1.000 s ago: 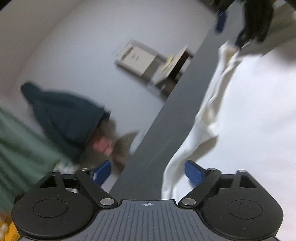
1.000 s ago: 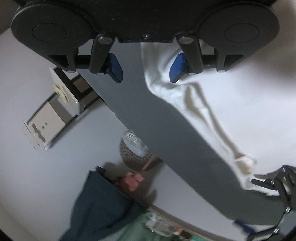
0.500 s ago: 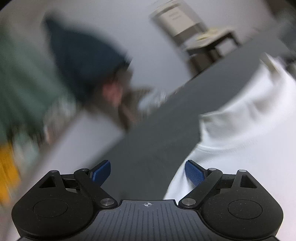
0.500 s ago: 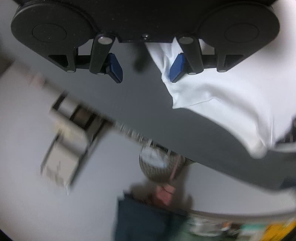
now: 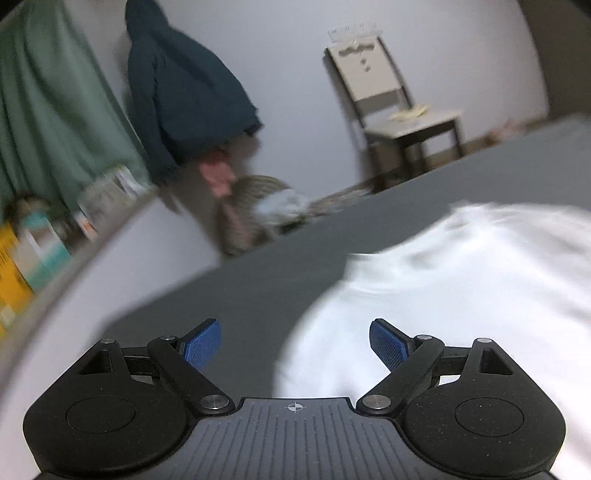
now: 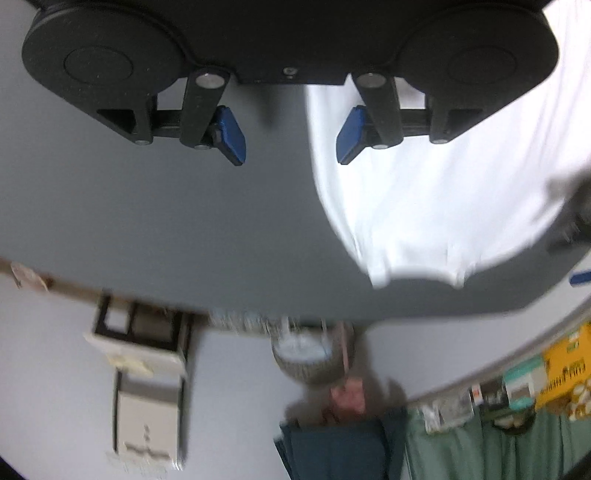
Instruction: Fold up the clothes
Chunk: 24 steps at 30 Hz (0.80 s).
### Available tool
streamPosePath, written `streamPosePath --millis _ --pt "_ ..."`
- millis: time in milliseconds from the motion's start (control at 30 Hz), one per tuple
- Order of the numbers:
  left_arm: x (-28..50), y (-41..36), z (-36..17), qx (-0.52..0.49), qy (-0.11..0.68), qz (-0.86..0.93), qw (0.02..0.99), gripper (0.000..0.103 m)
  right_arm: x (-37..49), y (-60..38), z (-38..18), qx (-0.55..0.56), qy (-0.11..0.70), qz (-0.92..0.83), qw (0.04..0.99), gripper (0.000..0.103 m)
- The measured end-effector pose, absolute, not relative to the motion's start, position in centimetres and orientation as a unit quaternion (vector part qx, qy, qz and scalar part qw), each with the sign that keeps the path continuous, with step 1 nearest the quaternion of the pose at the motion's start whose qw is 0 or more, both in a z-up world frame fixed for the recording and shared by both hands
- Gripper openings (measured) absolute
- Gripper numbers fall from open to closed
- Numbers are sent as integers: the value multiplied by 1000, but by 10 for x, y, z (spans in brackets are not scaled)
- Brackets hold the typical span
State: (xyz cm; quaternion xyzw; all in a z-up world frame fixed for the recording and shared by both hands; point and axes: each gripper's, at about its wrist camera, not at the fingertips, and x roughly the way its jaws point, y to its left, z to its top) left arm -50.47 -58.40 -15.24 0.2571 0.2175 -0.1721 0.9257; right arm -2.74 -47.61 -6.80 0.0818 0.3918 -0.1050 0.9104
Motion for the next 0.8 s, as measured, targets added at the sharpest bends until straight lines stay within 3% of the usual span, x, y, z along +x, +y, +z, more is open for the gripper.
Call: streamPosePath --millis 133,267,433,467,500,533,600,800 --pt "-540 -574 -144 233 247 -198 919 88 -112 -486 -74 158 422 -87 889 46" --pt "-575 -565 -136 209 277 -223 911 88 -147 -477 -89 199 440 -63 874 30" --pt "-619 -553 -126 178 312 -254 898 88 -161 -459 -106 212 453 -40 865 30" --pt "-628 -551 -124 171 320 -260 895 88 -160 -455 -108 208 450 -41 868 26" --pt "-637 -548 -122 165 326 -266 892 88 -159 -452 -108 198 448 -50 871 7" --pt "-643 -567 -130 160 324 -256 896 88 -158 -451 -107 192 446 -58 872 3" --pt "-640 -589 -153 143 322 -249 902 88 -157 -458 -103 199 445 -70 870 3" --pt "-682 -554 -160 144 331 -275 891 88 -145 -495 -63 129 415 -164 885 2"
